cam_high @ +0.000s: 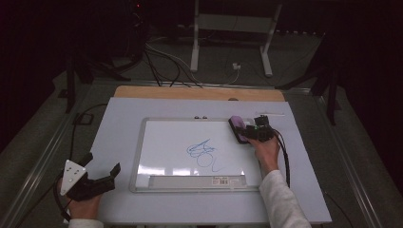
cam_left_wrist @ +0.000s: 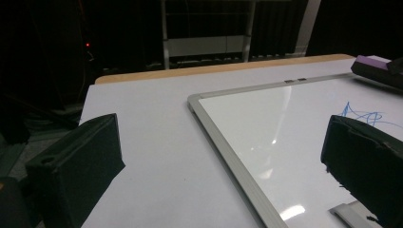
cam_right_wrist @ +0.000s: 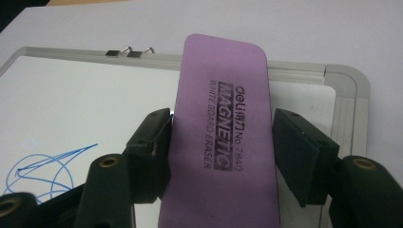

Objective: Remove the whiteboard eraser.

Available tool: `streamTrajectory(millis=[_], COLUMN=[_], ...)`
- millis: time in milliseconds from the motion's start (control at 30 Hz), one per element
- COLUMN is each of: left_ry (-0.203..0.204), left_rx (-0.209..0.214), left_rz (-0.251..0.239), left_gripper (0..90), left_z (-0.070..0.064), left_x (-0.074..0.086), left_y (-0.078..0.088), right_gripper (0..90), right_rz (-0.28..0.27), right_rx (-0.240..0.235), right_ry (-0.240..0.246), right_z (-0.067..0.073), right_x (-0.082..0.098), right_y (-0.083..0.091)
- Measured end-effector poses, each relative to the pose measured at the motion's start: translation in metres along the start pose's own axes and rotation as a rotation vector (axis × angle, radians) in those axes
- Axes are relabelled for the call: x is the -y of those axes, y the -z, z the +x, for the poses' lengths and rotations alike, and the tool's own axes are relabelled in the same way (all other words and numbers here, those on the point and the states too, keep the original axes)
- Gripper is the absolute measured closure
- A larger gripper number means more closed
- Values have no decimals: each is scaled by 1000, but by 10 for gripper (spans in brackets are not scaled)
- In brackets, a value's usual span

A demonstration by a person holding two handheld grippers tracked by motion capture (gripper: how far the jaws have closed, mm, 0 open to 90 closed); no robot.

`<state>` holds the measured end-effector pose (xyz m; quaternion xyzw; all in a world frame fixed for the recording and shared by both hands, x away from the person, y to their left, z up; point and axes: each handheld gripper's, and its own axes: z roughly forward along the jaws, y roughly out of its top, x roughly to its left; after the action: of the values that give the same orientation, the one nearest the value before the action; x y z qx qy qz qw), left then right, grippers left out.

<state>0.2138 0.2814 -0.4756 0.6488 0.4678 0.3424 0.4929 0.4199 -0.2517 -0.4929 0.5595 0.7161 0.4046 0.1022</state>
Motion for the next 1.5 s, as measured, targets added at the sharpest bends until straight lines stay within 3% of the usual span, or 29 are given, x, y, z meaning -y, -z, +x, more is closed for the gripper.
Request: streamTrajectory(millis=[700, 1500], left_ry=[1, -2], left_rx=[2, 4], left_rz=[9, 10], left_gripper=[8, 8], left_z=[0, -1], left_x=[1, 1], left_y=[-2, -3], right_gripper=[399, 400], right_rz=[-33, -26], right_rx=[-24, -86], right_ry=[49, 157], right_z=[21, 66], right_x=[-4, -3], right_y=[14, 15])
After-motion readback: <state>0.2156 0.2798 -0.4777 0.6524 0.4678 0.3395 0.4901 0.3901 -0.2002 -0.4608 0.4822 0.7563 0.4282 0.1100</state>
